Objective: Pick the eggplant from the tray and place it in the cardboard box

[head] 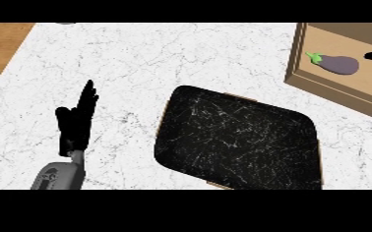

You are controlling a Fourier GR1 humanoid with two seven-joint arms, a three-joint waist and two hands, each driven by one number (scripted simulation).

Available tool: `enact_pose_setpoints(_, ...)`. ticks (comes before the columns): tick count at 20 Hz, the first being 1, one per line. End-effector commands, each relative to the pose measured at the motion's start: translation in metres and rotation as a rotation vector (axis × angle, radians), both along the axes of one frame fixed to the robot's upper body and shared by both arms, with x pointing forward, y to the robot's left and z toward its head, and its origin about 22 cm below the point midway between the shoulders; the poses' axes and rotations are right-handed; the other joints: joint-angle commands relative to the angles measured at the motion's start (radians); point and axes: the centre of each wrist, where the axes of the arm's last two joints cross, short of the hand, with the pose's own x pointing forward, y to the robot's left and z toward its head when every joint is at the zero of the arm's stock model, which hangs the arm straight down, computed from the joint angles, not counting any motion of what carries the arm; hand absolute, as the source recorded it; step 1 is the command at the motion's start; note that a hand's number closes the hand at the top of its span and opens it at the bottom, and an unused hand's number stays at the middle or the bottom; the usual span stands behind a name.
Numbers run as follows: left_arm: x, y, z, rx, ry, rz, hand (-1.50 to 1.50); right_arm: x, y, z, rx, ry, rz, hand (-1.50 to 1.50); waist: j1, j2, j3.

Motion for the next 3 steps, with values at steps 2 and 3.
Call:
enact_pose_setpoints(2, -0.006, 0.009, -0.003, -0.017, 0.005, 0.005, 0.0, -0.023, -0.037, 0.014, 0.193, -0.066, -0.011, -1.5, -0.004, -0.001, -0.001)
enact_pose_setpoints(3, -0.006, 0.01, 0.002, 0.003, -0.003, -0.011, 0.0, -0.027, -0.039, 0.002, 0.234, -0.067, -0.033, -1.5, 0.007, 0.002, 0.001)
